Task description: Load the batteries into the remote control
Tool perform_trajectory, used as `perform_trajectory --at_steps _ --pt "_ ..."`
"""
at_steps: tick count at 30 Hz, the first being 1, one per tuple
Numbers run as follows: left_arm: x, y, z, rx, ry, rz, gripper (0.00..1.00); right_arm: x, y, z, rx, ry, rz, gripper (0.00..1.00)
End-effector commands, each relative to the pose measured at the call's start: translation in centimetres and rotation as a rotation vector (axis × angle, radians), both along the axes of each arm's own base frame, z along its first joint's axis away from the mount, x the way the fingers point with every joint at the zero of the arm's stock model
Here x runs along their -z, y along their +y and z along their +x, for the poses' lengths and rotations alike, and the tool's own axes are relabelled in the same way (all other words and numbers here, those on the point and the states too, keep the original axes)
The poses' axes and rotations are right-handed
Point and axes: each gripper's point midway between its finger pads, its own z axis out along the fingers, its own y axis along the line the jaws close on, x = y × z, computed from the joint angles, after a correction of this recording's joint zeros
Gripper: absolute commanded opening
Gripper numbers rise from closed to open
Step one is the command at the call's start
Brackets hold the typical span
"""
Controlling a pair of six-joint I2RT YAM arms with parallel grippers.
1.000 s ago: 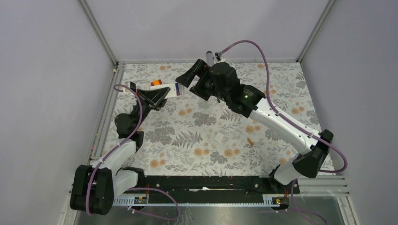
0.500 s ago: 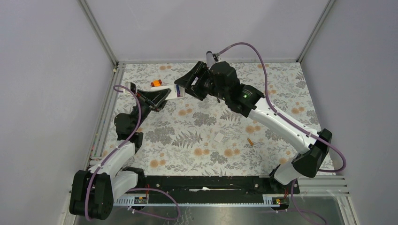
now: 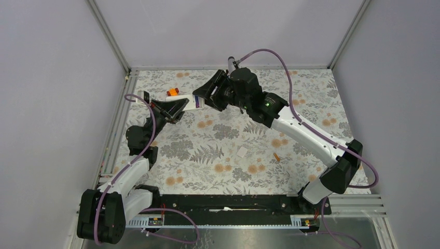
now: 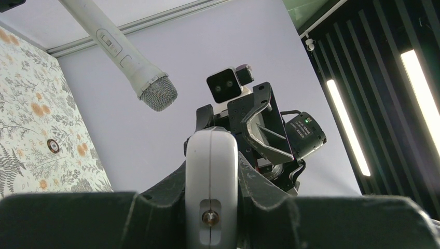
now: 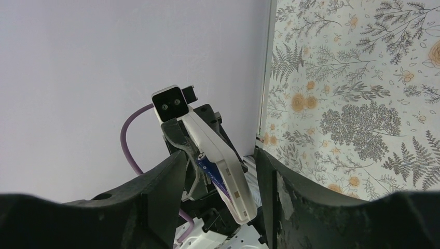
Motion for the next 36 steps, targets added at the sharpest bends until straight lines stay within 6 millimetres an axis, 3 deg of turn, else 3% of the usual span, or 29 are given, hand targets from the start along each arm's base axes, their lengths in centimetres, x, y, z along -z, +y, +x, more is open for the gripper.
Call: perform_trajectory --at_steps 1,18,31,36 --pt "-2.6 0.0 -1.7 0.007 -0.136 0.008 0.0 -1.2 0.3 0.4 -0.008 -0.009 0.052 0.57" --pt "-3.1 0.3 -2.1 -0.012 -0.178 -0.003 0.0 -1.3 0.8 -0.1 -0.055 -0.002 0.095 0.41" --pt "-4.5 0.5 -1.7 0.014 -0.143 -0.079 0.0 -1.1 0.9 -0.3 -0.083 -0.054 0.077 0.39" --pt "-6.2 0.6 -1.7 0.039 -0.132 -0.122 0.0 -0.3 1.4 -0.4 -0.121 -0.073 0.05 0.37"
